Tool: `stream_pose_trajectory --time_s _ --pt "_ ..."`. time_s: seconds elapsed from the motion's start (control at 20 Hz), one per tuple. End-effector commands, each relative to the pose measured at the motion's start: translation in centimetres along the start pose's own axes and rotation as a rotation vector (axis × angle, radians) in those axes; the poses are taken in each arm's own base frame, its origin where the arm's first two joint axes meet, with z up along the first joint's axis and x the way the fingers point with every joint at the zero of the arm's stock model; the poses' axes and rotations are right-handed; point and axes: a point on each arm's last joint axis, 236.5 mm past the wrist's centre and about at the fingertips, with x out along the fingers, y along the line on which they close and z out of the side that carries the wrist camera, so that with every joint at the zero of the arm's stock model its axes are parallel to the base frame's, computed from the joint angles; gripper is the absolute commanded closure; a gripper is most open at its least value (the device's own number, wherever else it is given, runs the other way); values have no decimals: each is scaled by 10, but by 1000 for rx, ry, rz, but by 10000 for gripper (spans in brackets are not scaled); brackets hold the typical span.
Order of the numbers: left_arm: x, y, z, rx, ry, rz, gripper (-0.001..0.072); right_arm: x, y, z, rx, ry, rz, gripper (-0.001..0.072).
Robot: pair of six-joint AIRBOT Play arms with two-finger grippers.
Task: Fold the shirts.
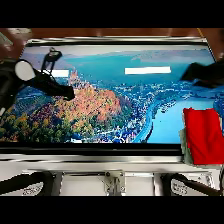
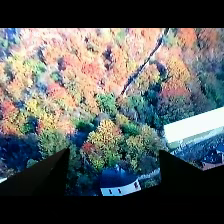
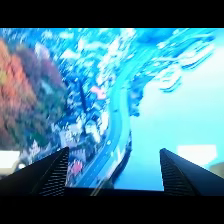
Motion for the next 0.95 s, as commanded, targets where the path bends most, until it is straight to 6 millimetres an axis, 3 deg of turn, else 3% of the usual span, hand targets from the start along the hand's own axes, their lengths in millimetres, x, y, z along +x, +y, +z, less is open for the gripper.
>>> stream_pose_trajectory --time_s 0.0,0.1,0.3,0.9 --pt "27 -7 -15 17 128 37 126 73 56 -41 -150 202 9 13" --pt "32 -6 -15 17 138 37 125 89 68 -48 -186 234 8 13" --pt "37 -6 -17 16 150 38 124 92 83 -53 -211 247 31 14" --pt "37 -6 -17 16 150 37 123 92 82 -53 -211 247 30 14"
